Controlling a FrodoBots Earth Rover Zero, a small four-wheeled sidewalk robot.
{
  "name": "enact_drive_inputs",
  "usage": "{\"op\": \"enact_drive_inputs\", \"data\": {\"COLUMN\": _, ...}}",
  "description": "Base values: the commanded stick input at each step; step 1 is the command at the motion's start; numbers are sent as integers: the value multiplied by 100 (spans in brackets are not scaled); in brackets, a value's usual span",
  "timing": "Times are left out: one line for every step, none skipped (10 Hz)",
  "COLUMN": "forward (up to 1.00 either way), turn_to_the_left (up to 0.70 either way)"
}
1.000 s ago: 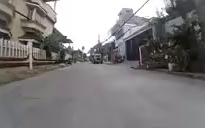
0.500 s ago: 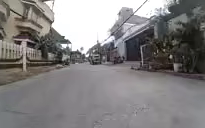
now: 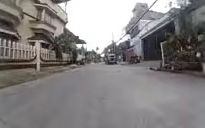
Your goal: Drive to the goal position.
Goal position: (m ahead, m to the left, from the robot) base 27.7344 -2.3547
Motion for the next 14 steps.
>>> {"op": "enact_drive_inputs", "data": {"forward": 100, "turn_to_the_left": 15}}
{"op": "enact_drive_inputs", "data": {"forward": 100, "turn_to_the_left": -13}}
{"op": "enact_drive_inputs", "data": {"forward": 100, "turn_to_the_left": -17}}
{"op": "enact_drive_inputs", "data": {"forward": 100, "turn_to_the_left": -17}}
{"op": "enact_drive_inputs", "data": {"forward": 100, "turn_to_the_left": -17}}
{"op": "enact_drive_inputs", "data": {"forward": 100, "turn_to_the_left": -17}}
{"op": "enact_drive_inputs", "data": {"forward": 100, "turn_to_the_left": -17}}
{"op": "enact_drive_inputs", "data": {"forward": 100, "turn_to_the_left": -17}}
{"op": "enact_drive_inputs", "data": {"forward": 100, "turn_to_the_left": -17}}
{"op": "enact_drive_inputs", "data": {"forward": 100, "turn_to_the_left": -17}}
{"op": "enact_drive_inputs", "data": {"forward": 100, "turn_to_the_left": -17}}
{"op": "enact_drive_inputs", "data": {"forward": 100, "turn_to_the_left": -17}}
{"op": "enact_drive_inputs", "data": {"forward": 100, "turn_to_the_left": -17}}
{"op": "enact_drive_inputs", "data": {"forward": 100, "turn_to_the_left": -17}}
